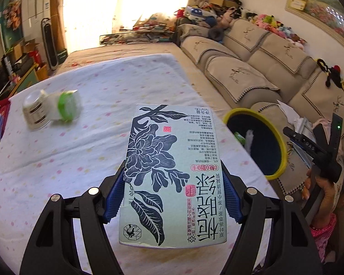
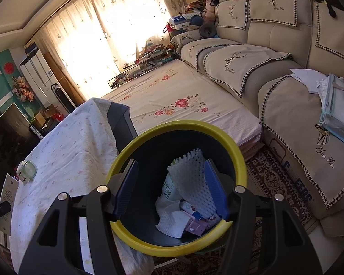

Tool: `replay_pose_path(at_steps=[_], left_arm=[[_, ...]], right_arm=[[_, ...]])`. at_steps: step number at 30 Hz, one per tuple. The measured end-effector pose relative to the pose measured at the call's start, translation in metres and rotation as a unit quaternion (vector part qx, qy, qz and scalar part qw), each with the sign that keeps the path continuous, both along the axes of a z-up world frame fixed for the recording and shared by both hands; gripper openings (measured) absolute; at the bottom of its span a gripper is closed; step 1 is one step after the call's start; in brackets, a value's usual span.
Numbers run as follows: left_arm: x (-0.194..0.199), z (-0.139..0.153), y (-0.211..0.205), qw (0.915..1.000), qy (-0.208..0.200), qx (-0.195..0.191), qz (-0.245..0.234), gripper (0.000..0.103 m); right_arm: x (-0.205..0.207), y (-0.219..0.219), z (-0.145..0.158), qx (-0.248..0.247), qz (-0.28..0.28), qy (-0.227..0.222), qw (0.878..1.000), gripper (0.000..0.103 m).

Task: Collect trash
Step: 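Carry the tea box over the bin and open the left gripper, then move the right gripper from the bin to the white green-lidded jar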

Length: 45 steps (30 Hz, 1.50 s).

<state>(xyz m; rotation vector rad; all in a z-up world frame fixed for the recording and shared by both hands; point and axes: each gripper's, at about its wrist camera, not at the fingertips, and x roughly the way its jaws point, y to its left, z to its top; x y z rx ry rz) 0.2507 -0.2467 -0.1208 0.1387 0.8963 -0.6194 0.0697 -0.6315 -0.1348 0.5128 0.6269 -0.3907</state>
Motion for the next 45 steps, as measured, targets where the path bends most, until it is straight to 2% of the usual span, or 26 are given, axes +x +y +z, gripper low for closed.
replay_pose_path(at_steps=[6,11,17,23,30,33,35,40,45], left_arm=[[-0.013,0.017,-0.087,0.9971,-0.013,-0.008,-0.074,0.072],[-0.020,0.018,-0.159,0.9926,-0.014,-0.007,-0.120,0.072],[-0.014,-0.003,-0.234,0.9888,0.004,0.003,-0.149,0.072],[0.006,-0.032,-0.272,0.9878,0.038,0.015,-0.150,0.072],[0.023,-0.058,-0.287,0.9890,0.044,0.027,-0.139,0.073],[0.028,-0.064,-0.279,0.9895,0.054,0.027,-0.132,0.075],[0.027,-0.061,-0.268,0.9902,0.051,0.020,-0.128,0.081],[0.020,-0.038,-0.218,0.9922,0.022,-0.010,-0.122,0.089],[0.016,-0.014,-0.134,0.9959,-0.018,-0.044,-0.078,0.094]], right_arm=[[-0.017,-0.024,0.000,0.006,-0.023,-0.005,1.000,0.057],[-0.027,-0.043,-0.004,0.015,-0.038,-0.007,0.999,0.057],[-0.038,-0.063,-0.007,0.024,-0.050,-0.009,0.998,0.057],[-0.042,-0.074,-0.012,0.029,-0.055,-0.007,0.998,0.057],[-0.042,-0.077,-0.017,0.037,-0.056,-0.003,0.998,0.058],[-0.042,-0.075,-0.015,0.037,-0.054,-0.004,0.998,0.058],[-0.042,-0.072,-0.013,0.033,-0.052,-0.004,0.998,0.059],[-0.036,-0.062,-0.009,0.029,-0.044,-0.003,0.999,0.059],[-0.020,-0.039,-0.005,0.018,-0.017,0.003,1.000,0.059]])
